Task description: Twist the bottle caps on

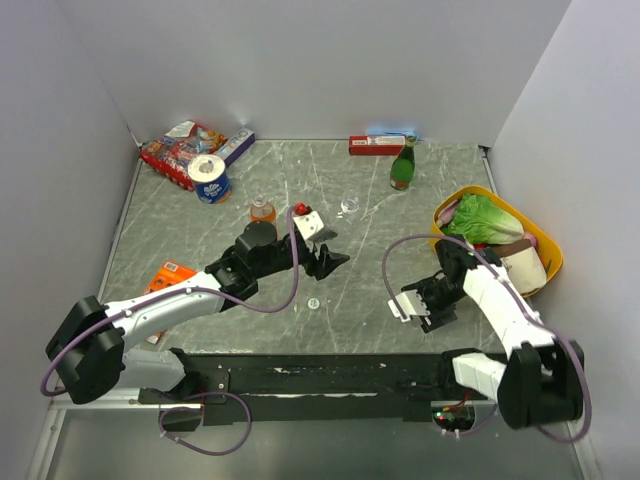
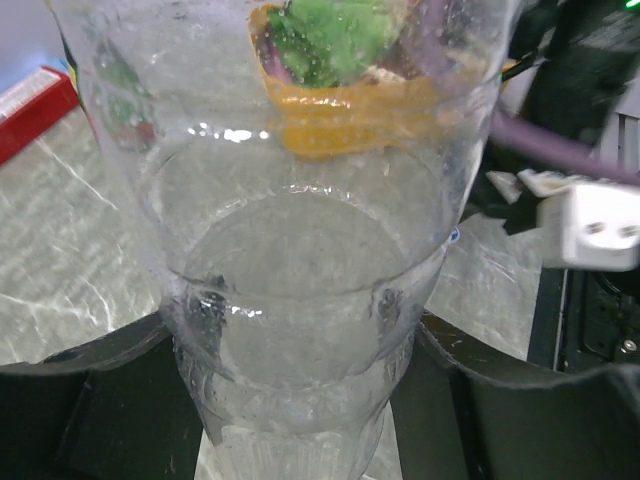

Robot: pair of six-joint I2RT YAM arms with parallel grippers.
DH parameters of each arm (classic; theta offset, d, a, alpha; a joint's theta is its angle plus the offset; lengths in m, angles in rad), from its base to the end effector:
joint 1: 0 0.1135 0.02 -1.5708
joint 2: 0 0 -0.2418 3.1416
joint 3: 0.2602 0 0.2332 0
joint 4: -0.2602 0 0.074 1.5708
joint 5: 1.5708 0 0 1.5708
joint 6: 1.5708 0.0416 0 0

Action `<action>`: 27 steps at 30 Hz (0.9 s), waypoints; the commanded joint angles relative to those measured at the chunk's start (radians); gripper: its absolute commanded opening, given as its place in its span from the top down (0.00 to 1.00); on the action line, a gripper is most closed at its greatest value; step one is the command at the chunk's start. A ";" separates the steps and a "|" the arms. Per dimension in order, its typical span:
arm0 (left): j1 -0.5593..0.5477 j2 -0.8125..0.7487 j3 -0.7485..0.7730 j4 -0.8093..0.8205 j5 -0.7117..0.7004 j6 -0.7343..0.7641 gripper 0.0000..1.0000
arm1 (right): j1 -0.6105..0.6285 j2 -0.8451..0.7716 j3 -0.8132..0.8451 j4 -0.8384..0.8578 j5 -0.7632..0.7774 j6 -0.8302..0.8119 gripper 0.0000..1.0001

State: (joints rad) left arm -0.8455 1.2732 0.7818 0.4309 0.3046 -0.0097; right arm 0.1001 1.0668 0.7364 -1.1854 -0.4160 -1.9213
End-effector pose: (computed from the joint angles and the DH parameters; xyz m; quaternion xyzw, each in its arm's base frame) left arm 0.1828 -0.2250 0.2844 0.3871 0.6156 -0.3815 0.5707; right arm 0.1396 0.0309 0.1970 -0.8316 0.5148 0.1053 0.1795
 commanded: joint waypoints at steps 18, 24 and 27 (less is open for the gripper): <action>0.000 0.081 0.160 -0.078 0.002 -0.046 0.99 | -0.051 0.213 -0.086 0.227 0.062 -0.182 0.40; 0.000 0.089 0.163 -0.080 0.002 -0.047 0.99 | -0.074 0.234 -0.097 0.262 0.080 -0.188 0.46; 0.000 0.089 0.157 -0.070 -0.001 -0.052 0.99 | -0.076 0.246 -0.085 0.267 0.083 -0.176 0.50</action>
State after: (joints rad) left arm -0.8455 1.3613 0.9020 0.3237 0.3054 -0.0456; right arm 0.0341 1.2980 0.6365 -0.9398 -0.3397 -1.9842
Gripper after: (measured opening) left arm 0.643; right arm 0.517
